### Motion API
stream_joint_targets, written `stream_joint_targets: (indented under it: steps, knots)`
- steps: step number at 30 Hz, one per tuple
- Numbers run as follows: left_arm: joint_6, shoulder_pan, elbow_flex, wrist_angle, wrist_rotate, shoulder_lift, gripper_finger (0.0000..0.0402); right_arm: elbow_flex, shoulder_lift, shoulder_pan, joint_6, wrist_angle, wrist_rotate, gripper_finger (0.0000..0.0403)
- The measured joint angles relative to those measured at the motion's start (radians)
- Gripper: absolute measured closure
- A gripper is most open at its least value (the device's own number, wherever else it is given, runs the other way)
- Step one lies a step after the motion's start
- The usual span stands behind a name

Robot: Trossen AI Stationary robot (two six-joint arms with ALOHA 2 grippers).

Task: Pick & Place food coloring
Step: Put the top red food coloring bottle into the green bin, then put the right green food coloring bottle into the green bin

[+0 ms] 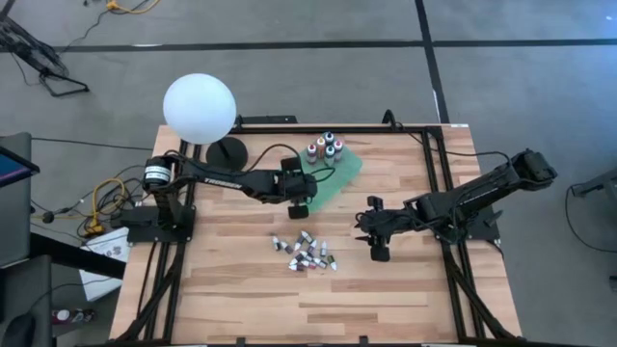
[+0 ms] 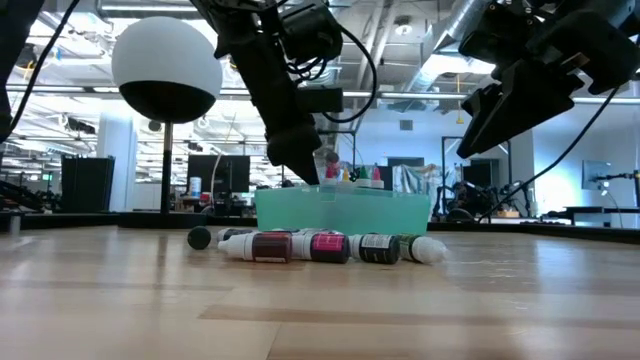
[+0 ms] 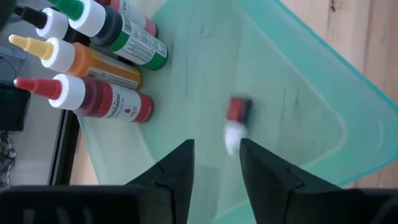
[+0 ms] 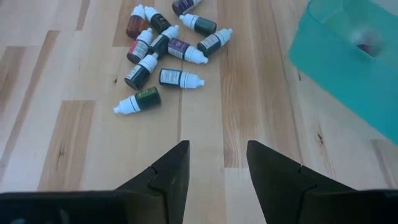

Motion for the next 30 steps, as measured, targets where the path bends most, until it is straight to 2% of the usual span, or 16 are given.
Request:
stream_joint_targets:
  steps: [7,11,15,19,23,30]
  knots:
    - [0.006,-0.011,-0.002,-0.025,0.02,-0.018,0.0258,-0.001,0.0,0.0,0.0,0.03,0.0,0.0251]
    - [-0.008,-0.054,-0.002,-0.069,0.095,-0.091,0.0258,-0.029,0.018,0.0,-0.021,0.137,-0.007,0.0251]
    - [-0.052,-0.13,-0.039,-0.1,0.108,-0.189,0.0258,-0.034,0.061,0.0,-0.033,0.187,-0.015,0.0251]
    - [-0.111,-0.22,-0.174,-0.006,0.089,-0.321,0.0258,-0.032,0.125,0.009,-0.033,0.28,-0.049,0.0251]
    - [-0.154,-0.31,-0.348,0.206,0.043,-0.456,0.0258,-0.022,0.21,0.023,-0.032,0.37,-0.08,0.0251]
    - [-0.181,-0.44,-0.583,0.484,-0.009,-0.603,0.0258,0.019,0.311,0.062,0.089,0.47,-0.034,0.0251]
